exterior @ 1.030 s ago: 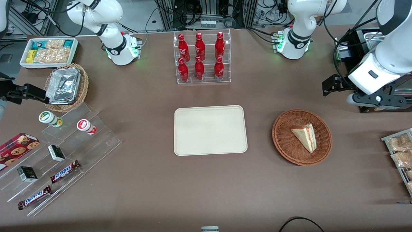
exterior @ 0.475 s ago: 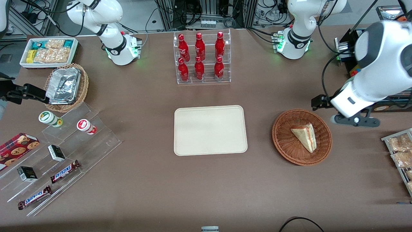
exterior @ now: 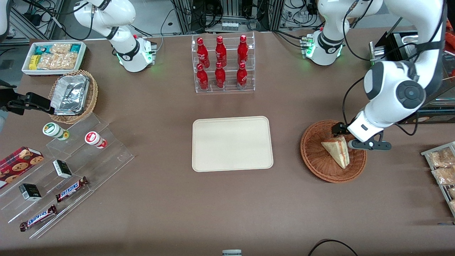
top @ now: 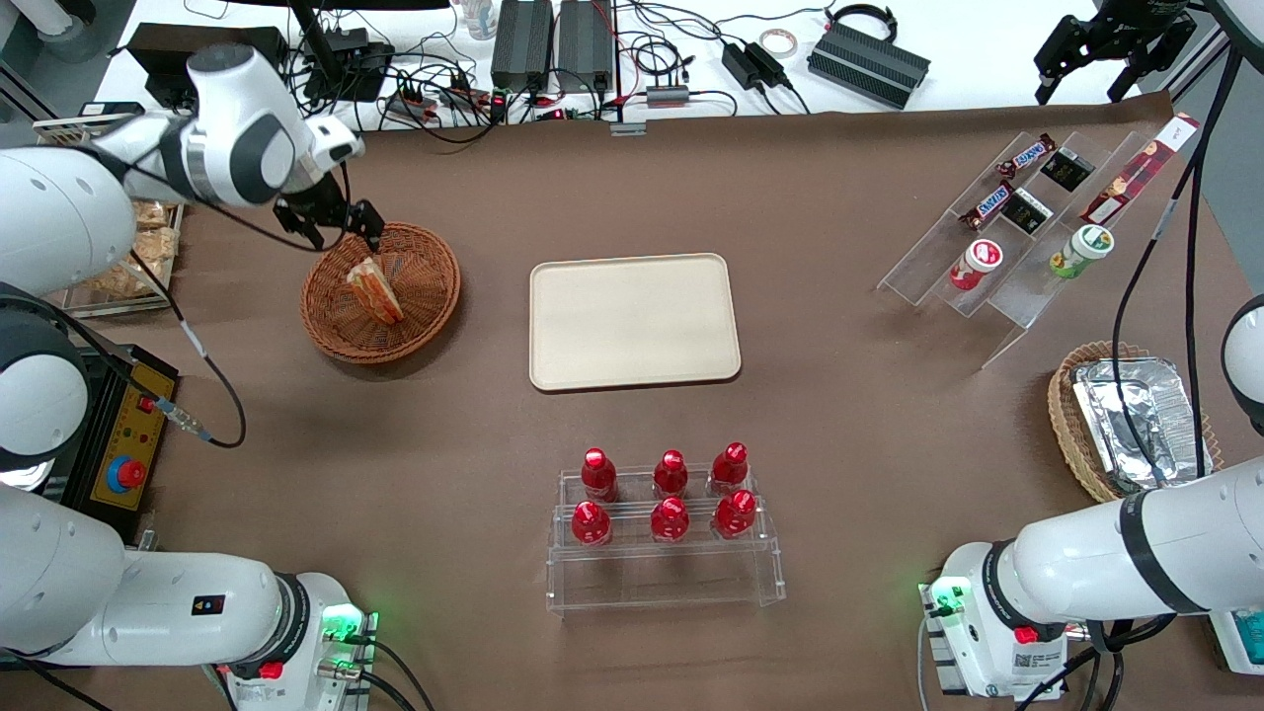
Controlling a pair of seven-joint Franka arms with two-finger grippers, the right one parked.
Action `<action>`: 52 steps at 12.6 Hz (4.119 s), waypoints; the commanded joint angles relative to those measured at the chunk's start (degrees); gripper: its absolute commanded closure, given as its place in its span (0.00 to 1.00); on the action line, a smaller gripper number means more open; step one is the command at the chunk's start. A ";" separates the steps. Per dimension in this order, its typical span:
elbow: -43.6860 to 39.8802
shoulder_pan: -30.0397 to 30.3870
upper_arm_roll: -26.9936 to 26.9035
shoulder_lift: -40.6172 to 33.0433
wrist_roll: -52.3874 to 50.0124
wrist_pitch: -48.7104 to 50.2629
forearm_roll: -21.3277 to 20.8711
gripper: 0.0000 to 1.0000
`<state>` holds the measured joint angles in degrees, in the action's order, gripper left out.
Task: Place sandwich from basket to tray
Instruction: 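Move the left gripper down over the wrapped sandwich in the wicker basket, then close the left gripper on the wrapped sandwich's edge, then lift the sandwich and carry it over the cream tray, then lower the held sandwich onto the cream tray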
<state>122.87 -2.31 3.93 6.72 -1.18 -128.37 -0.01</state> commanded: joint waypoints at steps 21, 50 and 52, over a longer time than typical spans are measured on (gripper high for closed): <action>5.28 0.20 -0.59 9.37 -39.71 -16.23 -0.69 1.00; -44.64 -39.00 0.64 37.48 -64.39 12.88 -3.15 1.00; -45.34 -39.61 0.64 38.27 -65.52 12.53 -3.06 1.00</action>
<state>80.46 -40.36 5.43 43.27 -64.00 -116.94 -2.11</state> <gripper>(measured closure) 0.811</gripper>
